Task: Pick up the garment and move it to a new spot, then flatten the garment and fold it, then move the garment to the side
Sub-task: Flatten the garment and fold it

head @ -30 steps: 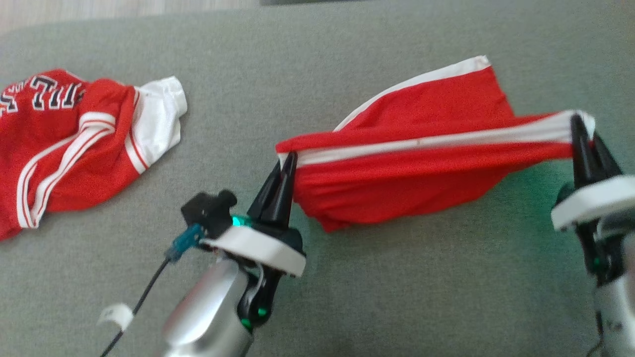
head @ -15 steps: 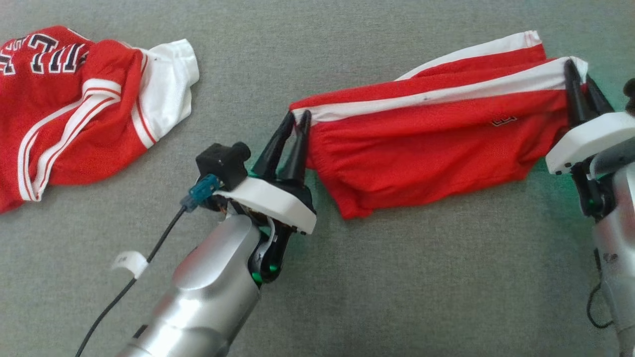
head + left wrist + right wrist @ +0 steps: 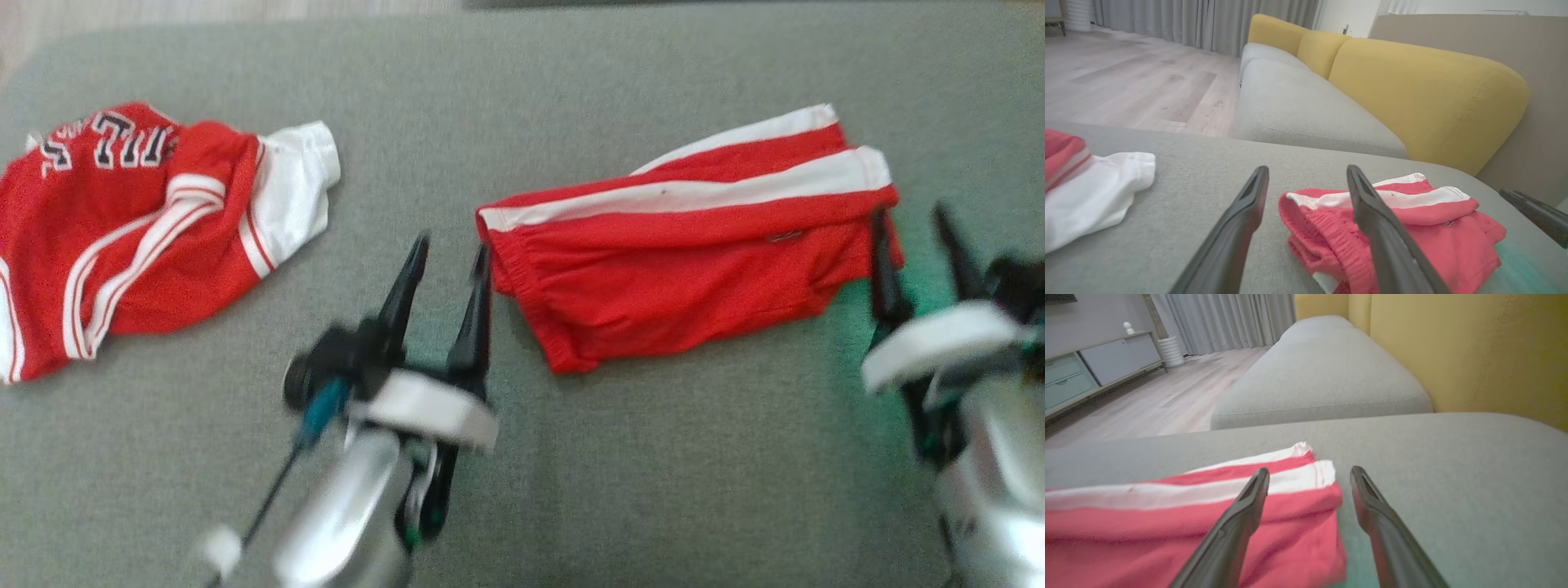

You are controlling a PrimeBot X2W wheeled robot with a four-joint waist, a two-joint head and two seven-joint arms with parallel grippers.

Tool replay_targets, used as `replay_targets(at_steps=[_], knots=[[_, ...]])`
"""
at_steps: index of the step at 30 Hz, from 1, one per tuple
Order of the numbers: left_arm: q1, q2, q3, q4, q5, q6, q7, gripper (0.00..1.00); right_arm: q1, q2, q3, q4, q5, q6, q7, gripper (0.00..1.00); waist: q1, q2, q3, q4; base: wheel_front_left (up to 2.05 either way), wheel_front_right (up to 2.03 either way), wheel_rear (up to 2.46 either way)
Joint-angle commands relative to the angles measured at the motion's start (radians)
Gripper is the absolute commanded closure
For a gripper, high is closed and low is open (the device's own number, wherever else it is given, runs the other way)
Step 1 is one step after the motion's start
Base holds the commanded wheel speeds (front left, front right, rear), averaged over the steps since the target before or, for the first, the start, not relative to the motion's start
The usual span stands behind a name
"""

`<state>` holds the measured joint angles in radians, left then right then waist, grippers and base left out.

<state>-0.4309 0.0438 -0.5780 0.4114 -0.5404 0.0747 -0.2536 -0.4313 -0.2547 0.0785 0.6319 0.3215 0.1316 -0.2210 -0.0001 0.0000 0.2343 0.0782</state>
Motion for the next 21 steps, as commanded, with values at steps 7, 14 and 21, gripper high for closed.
replay_targets(at_steps=[7, 14, 21], knots=[[0.275, 0.009, 0.165, -0.215, 0.138, 0.044, -0.008, 0.0, 0.175, 0.042, 0.005, -0.061, 0.029, -0.001, -0.019, 0.0, 0.0001, 0.0, -0.16, -0.006, 0.0, 0.0, 0.0], [0.497, 0.007, 0.208, -0.333, 0.237, 0.075, -0.008, 0.0, 0.297, 0.068, -0.059, -0.067, 0.034, -0.001, -0.023, 0.0, 0.0001, 0.0, -0.26, 0.045, 0.0, 0.0, 0.0], [0.573, 0.007, 0.204, -0.342, 0.313, 0.088, -0.008, 0.0, 0.357, 0.089, -0.131, -0.079, 0.007, -0.001, -0.02, 0.0, 0.0001, 0.0, -0.281, 0.093, 0.0, 0.0, 0.0]])
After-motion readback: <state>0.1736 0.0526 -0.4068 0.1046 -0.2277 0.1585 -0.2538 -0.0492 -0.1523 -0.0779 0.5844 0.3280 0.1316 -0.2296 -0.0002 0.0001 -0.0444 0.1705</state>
